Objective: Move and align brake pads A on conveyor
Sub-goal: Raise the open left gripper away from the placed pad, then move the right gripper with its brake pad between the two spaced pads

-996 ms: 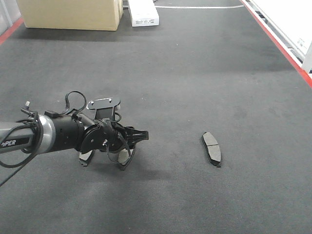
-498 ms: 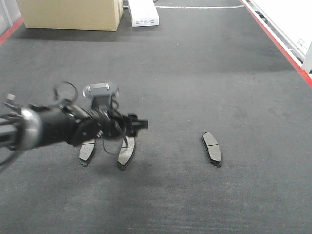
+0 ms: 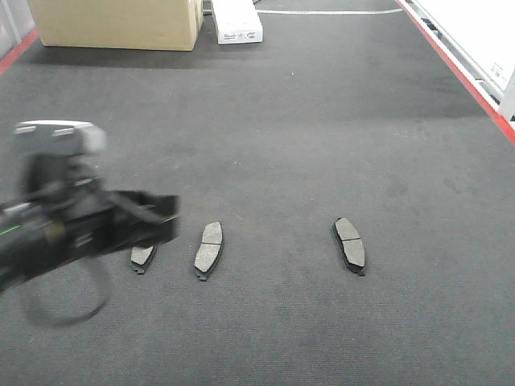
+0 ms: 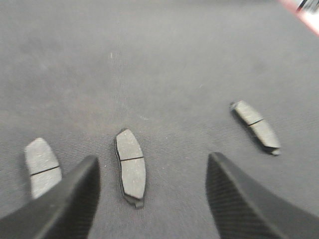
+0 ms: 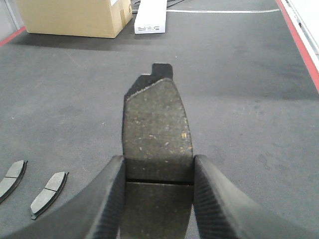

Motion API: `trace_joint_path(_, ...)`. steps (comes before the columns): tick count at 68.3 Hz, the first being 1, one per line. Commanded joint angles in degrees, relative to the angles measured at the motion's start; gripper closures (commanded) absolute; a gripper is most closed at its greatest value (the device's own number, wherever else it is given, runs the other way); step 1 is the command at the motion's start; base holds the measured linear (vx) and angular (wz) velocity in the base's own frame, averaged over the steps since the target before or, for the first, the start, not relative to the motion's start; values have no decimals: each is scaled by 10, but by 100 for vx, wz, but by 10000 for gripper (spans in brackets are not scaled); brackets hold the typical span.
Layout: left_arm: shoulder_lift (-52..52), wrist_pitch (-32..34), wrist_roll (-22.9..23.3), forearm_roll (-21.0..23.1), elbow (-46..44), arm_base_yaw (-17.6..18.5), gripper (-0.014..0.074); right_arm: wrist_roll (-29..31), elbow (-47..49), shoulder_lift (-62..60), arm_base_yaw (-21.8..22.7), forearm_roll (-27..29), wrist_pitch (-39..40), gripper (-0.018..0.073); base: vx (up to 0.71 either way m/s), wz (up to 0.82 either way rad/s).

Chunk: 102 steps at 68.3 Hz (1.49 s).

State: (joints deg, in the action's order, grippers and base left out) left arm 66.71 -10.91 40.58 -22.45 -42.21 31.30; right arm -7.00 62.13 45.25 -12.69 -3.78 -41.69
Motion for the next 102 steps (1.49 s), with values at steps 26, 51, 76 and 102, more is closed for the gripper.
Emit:
trace_joint_path(26,-256,-4,1,-2,123,2,603,5,17,-1,2,-4,51,464,0,0)
trace_joint_path(51,-281,-3,1,-2,125,2,604,5,17,-1,2,-4,51,464,0,0)
trace_joint_path(76,-282,-3,1,-2,125,2,604,5,17,-1,2,-4,51,464,0,0)
trace_joint_path(102,-282,-3,1,-2,125,2,604,5,17,10,2,31,67,463,0,0)
